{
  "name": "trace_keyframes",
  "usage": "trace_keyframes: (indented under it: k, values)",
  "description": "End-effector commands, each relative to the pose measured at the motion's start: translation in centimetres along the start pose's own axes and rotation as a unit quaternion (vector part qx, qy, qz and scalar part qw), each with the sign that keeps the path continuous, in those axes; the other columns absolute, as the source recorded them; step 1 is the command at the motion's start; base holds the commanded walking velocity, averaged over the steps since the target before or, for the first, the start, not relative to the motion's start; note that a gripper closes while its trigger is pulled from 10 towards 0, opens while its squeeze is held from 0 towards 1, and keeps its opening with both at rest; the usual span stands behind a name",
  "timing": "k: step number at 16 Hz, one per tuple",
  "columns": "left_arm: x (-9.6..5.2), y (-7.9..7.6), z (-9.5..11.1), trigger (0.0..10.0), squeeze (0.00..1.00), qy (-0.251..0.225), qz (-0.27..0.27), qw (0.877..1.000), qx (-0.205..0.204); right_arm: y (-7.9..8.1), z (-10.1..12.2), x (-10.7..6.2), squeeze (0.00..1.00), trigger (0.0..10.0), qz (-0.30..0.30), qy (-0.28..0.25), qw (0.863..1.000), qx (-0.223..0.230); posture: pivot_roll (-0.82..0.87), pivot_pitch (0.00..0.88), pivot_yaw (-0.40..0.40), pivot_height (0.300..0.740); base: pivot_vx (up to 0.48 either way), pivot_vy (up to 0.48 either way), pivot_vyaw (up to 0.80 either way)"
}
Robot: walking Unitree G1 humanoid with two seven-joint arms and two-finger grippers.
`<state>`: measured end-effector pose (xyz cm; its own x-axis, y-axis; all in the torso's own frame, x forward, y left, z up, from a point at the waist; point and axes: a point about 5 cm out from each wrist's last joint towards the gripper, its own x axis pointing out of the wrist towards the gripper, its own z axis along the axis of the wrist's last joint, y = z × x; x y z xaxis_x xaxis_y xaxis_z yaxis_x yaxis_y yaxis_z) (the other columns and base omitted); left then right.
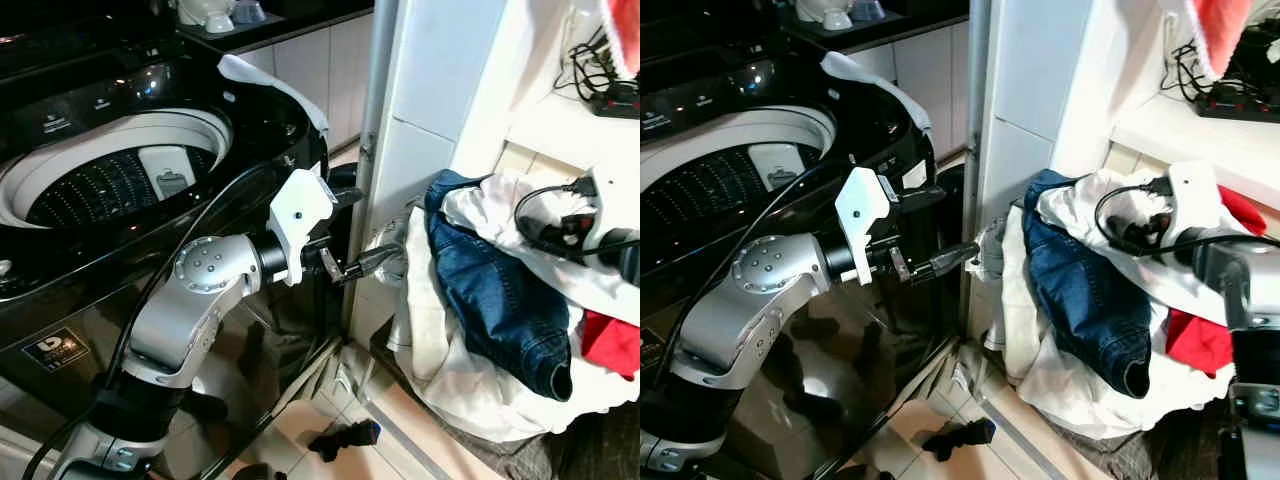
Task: Clothes washing
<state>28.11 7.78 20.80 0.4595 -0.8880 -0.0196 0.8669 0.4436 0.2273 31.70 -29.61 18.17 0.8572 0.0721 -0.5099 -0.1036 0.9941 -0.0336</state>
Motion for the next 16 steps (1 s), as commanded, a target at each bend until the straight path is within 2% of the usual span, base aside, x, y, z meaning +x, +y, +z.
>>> trace_keyframes:
  k: [1,2,3,4,16]
  values:
    - [-0.16,-0.25,-0.02,10.0,0.00,0.007,-0.009,1.000,0.002,0.06,-0.77,0.32,0.00,10.0,0.009,0.014,1.000,0.007,-0.01,0.000,0.024,0.740,0.000,0.000,0.00]
    - [-0.20,-0.24,-0.03,10.0,0.00,0.008,-0.010,1.000,0.003,0.10,-0.92,0.41,0.00,10.0,0.017,0.013,1.000,0.017,-0.01,0.000,0.023,0.740,0.000,0.000,0.00]
    - [-0.22,-0.23,-0.05,10.0,0.00,0.009,-0.010,1.000,0.004,0.11,-0.96,0.46,0.00,5.2,0.021,0.012,0.999,0.023,-0.01,0.000,0.021,0.740,0.000,0.000,0.00]
    - [-0.31,-0.19,-0.02,10.0,0.00,0.011,-0.009,1.000,0.004,0.04,-0.86,0.46,0.00,0.0,0.031,0.003,0.998,0.048,0.00,0.000,0.020,0.740,0.000,0.000,0.00]
    - [-0.17,-0.11,0.04,10.0,0.00,0.003,0.003,1.000,0.010,-0.22,-0.12,0.37,0.00,0.0,0.046,-0.008,0.997,0.057,0.00,0.000,0.014,0.740,0.000,0.000,0.00]
